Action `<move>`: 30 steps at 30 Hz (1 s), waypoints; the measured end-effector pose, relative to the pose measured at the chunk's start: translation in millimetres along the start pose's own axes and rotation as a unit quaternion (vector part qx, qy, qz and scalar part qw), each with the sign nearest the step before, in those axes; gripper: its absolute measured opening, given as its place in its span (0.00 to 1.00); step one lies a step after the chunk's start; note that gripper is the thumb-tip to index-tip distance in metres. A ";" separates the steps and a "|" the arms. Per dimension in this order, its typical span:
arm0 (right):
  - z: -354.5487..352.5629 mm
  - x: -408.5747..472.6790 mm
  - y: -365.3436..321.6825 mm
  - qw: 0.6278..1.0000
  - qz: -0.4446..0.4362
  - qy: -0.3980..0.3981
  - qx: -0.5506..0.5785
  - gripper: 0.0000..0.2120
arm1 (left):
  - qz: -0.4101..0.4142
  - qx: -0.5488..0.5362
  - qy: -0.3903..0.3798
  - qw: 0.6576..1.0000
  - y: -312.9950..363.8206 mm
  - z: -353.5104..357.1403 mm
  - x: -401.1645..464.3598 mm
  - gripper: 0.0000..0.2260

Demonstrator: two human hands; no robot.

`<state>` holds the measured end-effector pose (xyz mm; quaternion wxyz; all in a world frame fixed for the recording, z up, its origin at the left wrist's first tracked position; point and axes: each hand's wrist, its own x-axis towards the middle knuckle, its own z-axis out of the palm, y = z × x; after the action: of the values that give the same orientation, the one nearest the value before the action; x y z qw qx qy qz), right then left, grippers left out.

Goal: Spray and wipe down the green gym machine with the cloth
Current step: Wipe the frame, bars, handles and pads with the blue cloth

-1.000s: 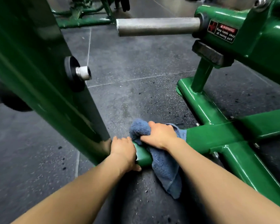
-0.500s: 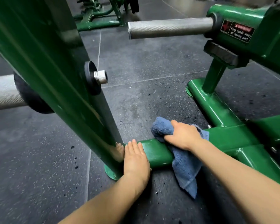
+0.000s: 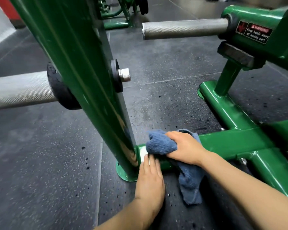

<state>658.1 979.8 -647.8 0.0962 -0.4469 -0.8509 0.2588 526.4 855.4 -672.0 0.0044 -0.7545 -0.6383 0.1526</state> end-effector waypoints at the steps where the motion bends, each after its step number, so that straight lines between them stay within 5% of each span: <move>1: -2.8 -4.9 8.4 1.000 0.004 0.018 -0.007 0.22 | -0.004 -0.015 0.035 0.999 -1.6 3.6 -0.6 0.34; 4: -3.5 -8.7 15.5 0.997 0.052 0.049 -0.043 0.23 | 0.030 -0.015 0.084 0.996 -5.0 3.2 -9.4 0.32; 8: 6.6 9.7 -18.5 0.980 0.132 0.052 -0.136 0.19 | 0.056 -0.033 0.048 0.997 -20.1 13.2 -25.7 0.31; 13: 32.8 -4.0 -44.0 0.995 0.020 0.030 -0.091 0.28 | 0.081 -0.077 0.022 0.993 -27.9 18.9 -37.1 0.26; 18: 10.8 -31.0 -26.2 0.996 -0.013 -0.028 -0.087 0.31 | 0.158 -0.008 0.031 0.987 -31.3 21.6 -41.2 0.24; 23: -10.0 -48.0 -4.0 0.981 0.162 0.040 -0.102 0.32 | 0.179 0.042 0.036 0.982 -42.8 10.7 -40.9 0.34; 26: 0.7 -38.1 -15.5 0.966 0.229 0.037 -0.116 0.30 | 0.240 0.089 -0.008 0.967 -53.8 8.3 -44.1 0.25; 30: 11.1 -24.8 -43.3 0.963 0.248 0.008 -0.101 0.27 | 0.268 0.110 0.013 0.957 -74.9 16.9 -42.9 0.25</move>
<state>637.4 935.6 -632.8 -0.0096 -0.6533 -0.7343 0.1841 444.5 824.7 -663.4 0.0549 -0.8946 -0.3917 0.2079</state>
